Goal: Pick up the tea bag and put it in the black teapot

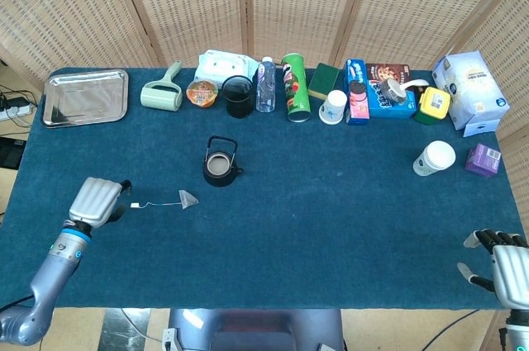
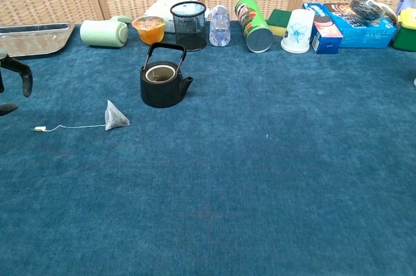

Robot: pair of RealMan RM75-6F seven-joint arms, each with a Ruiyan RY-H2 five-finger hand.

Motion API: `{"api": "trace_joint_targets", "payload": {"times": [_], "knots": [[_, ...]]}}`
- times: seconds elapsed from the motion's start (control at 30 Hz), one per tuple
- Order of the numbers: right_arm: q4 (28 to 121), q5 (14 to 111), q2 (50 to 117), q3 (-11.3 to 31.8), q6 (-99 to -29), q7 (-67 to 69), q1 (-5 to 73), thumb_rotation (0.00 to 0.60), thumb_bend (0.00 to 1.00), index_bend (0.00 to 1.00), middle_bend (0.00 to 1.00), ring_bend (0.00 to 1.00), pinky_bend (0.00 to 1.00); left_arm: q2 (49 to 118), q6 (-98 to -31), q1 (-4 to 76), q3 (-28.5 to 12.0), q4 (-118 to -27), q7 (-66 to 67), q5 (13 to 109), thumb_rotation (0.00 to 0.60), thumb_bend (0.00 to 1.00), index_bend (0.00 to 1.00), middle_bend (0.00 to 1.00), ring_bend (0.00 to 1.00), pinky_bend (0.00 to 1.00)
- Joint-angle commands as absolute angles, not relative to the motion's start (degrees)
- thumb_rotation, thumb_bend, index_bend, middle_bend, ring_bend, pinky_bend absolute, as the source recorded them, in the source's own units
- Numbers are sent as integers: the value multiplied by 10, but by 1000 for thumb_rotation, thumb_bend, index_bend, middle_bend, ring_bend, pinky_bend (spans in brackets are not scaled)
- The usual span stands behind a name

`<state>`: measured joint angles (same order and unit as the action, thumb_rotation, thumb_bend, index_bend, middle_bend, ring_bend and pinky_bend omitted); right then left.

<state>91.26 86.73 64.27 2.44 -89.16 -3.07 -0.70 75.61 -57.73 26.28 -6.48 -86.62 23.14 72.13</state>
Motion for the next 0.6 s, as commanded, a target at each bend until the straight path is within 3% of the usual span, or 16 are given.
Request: {"api": "trace_joint_targets", "payload": {"times": [0.03, 0.6], "knots": [[912, 864, 643, 25, -890, -31, -7, 600, 213, 497, 491, 467, 364, 769, -570, 271, -63, -853, 235, 713, 600, 409, 464, 1000, 975, 872], [912, 855, 647, 26, -878, -36, -5, 600, 212, 497, 491, 467, 364, 817, -536, 292, -52, -788, 214, 673, 600, 396, 486, 1000, 975, 872]]}}
